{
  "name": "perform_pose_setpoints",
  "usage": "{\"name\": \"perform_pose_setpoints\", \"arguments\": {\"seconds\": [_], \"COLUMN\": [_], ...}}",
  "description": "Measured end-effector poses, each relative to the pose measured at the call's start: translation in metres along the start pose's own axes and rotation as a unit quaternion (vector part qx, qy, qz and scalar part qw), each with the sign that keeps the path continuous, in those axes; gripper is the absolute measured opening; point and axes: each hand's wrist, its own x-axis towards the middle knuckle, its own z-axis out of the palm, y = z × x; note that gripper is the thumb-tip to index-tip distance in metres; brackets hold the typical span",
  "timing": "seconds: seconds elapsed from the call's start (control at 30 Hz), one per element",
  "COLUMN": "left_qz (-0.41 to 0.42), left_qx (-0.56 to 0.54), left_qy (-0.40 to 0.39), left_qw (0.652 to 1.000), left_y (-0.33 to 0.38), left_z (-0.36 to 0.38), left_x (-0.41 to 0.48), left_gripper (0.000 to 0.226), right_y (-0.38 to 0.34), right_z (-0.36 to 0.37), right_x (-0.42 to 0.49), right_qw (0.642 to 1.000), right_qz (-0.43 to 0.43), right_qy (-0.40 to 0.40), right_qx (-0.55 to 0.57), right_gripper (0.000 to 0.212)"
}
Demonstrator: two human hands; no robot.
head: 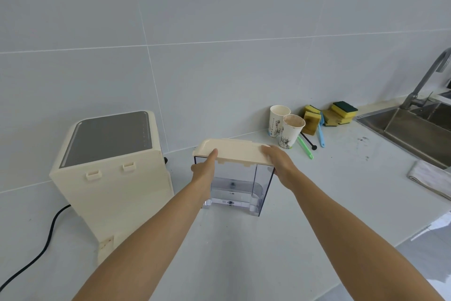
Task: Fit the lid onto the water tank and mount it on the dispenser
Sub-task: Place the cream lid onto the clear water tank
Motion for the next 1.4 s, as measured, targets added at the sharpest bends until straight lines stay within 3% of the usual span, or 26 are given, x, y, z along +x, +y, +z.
{"name": "perform_pose_setpoints", "arguments": {"seconds": [0.1,0.4,0.7,0.9,1.2,1.3,1.4], "left_qz": [0.011,0.051,0.058,0.059,0.053,0.055,0.102], "left_qx": [0.006,0.05,0.041,0.067,0.091,0.063,0.072], "left_qy": [0.014,0.019,-0.07,-0.109,-0.178,-0.176,-0.106], "left_qw": [1.0,0.997,0.995,0.99,0.978,0.981,0.987], "left_y": [-0.001,0.004,0.022,0.029,0.028,0.027,0.024], "left_z": [0.004,0.004,0.003,0.012,0.007,-0.006,-0.016], "left_x": [0.004,0.022,0.037,0.038,0.028,0.019,0.004], "left_gripper": [0.072,0.072,0.044,0.043,0.036,0.038,0.052], "right_y": [0.003,0.02,0.023,0.024,0.02,0.013,-0.003], "right_z": [-0.004,0.001,0.021,0.035,0.031,0.024,0.018], "right_x": [0.001,-0.014,-0.052,-0.07,-0.075,-0.07,-0.06], "right_qw": [1.0,0.996,0.989,0.974,0.983,0.972,0.963], "right_qz": [0.007,-0.022,-0.03,-0.071,-0.036,-0.062,-0.096], "right_qy": [-0.012,0.001,0.001,0.022,-0.03,0.04,0.097], "right_qx": [0.003,-0.091,-0.146,-0.213,-0.179,-0.222,-0.234], "right_gripper": [0.013,0.03,0.038,0.039,0.04,0.042,0.038]}}
